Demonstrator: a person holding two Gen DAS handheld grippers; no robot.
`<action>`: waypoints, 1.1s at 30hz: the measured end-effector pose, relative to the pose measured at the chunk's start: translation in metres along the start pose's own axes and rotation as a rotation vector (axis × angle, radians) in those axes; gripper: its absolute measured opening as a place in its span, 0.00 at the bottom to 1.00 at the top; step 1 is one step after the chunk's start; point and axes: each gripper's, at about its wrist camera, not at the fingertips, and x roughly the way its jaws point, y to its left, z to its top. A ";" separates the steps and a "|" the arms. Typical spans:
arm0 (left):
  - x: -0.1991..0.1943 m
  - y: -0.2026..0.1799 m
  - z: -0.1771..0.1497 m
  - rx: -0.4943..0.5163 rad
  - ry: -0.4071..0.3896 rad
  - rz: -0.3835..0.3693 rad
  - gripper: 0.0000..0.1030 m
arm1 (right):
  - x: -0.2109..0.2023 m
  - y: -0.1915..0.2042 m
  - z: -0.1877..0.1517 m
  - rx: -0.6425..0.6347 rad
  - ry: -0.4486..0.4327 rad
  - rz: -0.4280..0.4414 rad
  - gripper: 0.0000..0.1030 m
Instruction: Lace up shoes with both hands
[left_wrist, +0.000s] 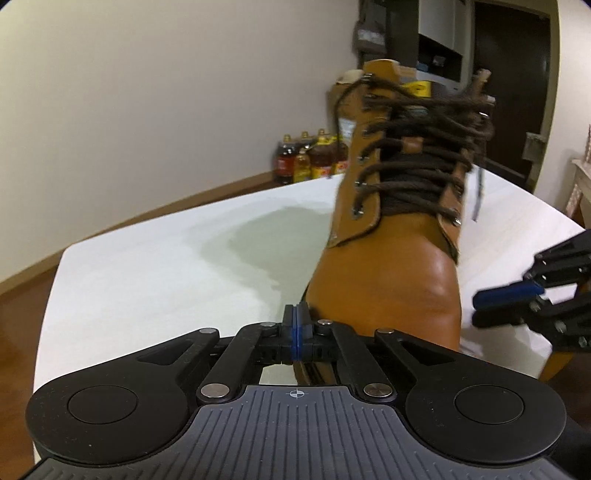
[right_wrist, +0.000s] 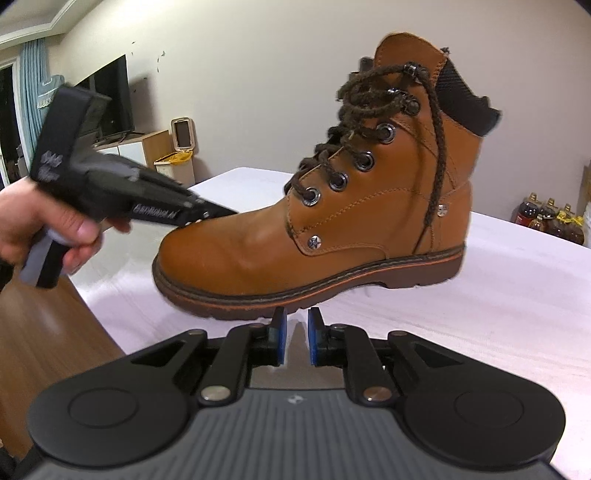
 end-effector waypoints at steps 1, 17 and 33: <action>-0.005 -0.008 -0.004 -0.003 -0.003 -0.014 0.00 | -0.005 -0.003 -0.002 0.010 -0.001 0.004 0.12; -0.046 -0.074 -0.002 0.248 -0.158 -0.051 0.08 | -0.061 -0.052 -0.019 0.026 -0.037 -0.049 0.10; 0.011 -0.095 0.015 1.064 -0.370 0.289 0.11 | -0.064 -0.049 0.031 -0.351 -0.201 -0.185 0.10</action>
